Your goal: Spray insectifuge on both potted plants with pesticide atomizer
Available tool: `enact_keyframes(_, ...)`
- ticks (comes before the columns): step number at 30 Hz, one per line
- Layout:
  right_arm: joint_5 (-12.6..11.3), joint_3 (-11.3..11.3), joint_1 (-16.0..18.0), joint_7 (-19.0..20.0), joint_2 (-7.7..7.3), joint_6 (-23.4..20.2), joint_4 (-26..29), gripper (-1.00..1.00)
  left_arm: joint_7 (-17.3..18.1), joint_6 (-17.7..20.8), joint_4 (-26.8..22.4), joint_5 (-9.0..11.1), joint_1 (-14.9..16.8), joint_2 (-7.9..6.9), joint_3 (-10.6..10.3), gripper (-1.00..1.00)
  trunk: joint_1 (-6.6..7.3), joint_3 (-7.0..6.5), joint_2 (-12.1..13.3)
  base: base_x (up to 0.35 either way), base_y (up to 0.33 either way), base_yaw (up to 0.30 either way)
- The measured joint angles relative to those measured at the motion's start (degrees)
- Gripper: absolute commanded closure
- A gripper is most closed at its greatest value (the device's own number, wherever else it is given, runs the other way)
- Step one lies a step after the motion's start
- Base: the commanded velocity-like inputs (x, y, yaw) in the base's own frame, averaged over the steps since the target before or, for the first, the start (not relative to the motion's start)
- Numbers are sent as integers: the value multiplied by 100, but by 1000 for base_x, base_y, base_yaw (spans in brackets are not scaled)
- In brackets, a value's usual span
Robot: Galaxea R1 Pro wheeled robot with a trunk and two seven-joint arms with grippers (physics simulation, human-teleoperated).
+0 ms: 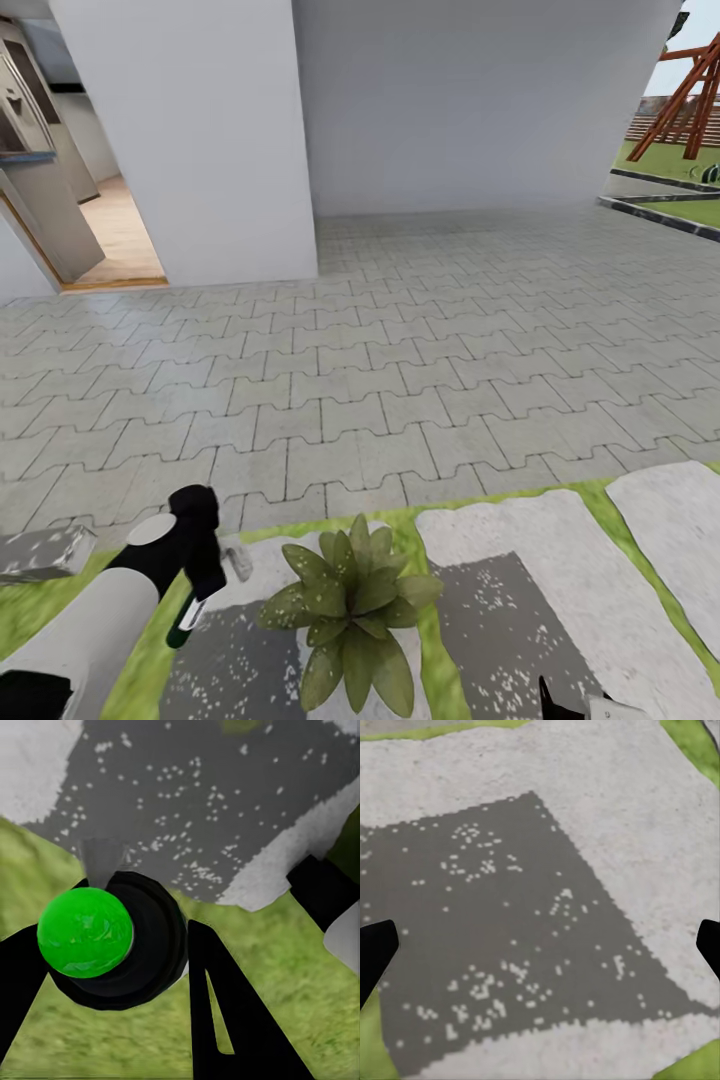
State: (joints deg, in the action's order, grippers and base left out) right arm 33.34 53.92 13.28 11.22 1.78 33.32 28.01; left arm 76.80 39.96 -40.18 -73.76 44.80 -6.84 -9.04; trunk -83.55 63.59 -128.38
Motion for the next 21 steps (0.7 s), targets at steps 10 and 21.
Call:
enact_keyframes(10,0,0,1,0,0,0,-2,-100,-36,-9,57,26,-274,7,37,100,0,0,0,3,2,0)
enact_keyframes(21,0,0,0,0,0,0,4,-100,-38,-1,-43,13,-145,535,32,100,0,0,0,0,0,0)
